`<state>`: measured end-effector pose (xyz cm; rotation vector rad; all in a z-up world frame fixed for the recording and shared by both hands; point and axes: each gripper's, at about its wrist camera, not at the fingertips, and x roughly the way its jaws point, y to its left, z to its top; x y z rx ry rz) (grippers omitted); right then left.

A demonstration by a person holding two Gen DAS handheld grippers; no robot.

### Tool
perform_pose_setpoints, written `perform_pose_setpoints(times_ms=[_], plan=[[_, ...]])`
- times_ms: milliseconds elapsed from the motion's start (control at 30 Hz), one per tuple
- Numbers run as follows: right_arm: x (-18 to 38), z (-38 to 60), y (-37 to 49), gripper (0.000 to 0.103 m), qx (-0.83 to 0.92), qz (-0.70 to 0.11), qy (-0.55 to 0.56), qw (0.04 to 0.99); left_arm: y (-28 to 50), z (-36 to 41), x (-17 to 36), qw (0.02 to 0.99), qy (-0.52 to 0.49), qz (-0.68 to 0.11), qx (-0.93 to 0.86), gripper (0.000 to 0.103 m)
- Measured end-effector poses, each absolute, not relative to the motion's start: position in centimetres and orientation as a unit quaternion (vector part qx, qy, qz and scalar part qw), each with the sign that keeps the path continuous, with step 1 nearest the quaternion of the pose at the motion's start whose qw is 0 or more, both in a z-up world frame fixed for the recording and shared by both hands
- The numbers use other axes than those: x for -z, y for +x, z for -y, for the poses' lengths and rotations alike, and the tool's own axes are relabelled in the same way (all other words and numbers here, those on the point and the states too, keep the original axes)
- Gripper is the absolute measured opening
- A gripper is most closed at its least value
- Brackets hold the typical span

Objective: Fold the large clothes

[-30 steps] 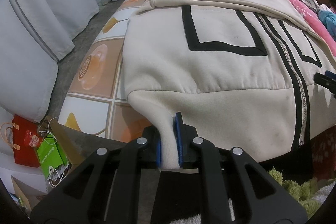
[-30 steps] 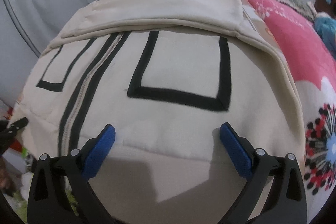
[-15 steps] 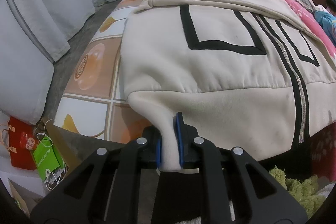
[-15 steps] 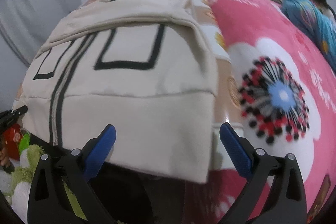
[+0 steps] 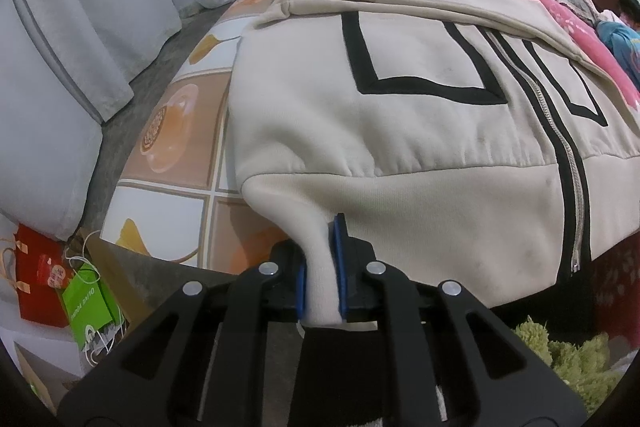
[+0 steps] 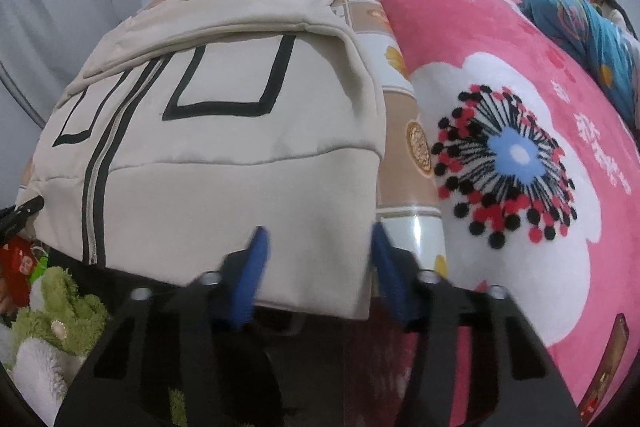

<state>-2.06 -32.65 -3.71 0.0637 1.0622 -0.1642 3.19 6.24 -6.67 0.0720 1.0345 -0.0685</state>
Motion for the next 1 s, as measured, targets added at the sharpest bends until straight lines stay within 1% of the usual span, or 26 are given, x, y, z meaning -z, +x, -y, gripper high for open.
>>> perform_pose_setpoints(times_ms=[33, 67, 100, 133, 233, 433, 667, 833, 1000], plan=[[3.8, 32.7, -2.2, 0.032, 0.084, -0.506, 0.028, 0.858, 3.1, -6.2, 6.6, 0.87, 0.036, -0.491, 0.033, 0.011], [3.9, 32.7, -2.3, 0.027, 0.091, -0.505, 0.025, 0.858, 2.9, -6.1, 6.4, 0.872, 0.041, -0.486, 0.034, 0.01], [3.8, 32.7, -2.4, 0.015, 0.096, -0.505, 0.023, 0.858, 2.7, -6.1, 6.3, 0.874, 0.044, -0.482, 0.035, 0.009], [3.7, 32.9, -2.6, 0.008, 0.097, -0.503, 0.025, 0.859, 2.5, -6.1, 6.1, 0.877, 0.046, -0.477, 0.036, 0.008], [2.6, 32.8, -3.0, 0.006, 0.087, -0.488, 0.032, 0.868, 1.7, -6.2, 4.8, 0.886, 0.05, -0.458, 0.044, 0.005], [0.4, 32.2, -4.6, 0.005, 0.061, -0.465, 0.04, 0.883, -0.2, -7.4, 1.4, 0.903, 0.039, -0.422, 0.064, 0.004], [0.2, 32.0, -7.6, 0.005, 0.043, -0.472, 0.068, 0.878, -2.7, -9.0, 0.5, 0.892, 0.002, -0.444, 0.087, 0.004], [0.3, 31.8, -8.5, 0.005, 0.03, -0.475, 0.091, 0.875, -3.2, -10.5, 0.6, 0.884, -0.055, -0.452, 0.109, 0.005], [-1.2, 32.1, -5.6, 0.005, 0.014, -0.441, 0.12, 0.889, 0.0, -11.4, 0.2, 0.874, -0.141, -0.442, 0.143, 0.005]])
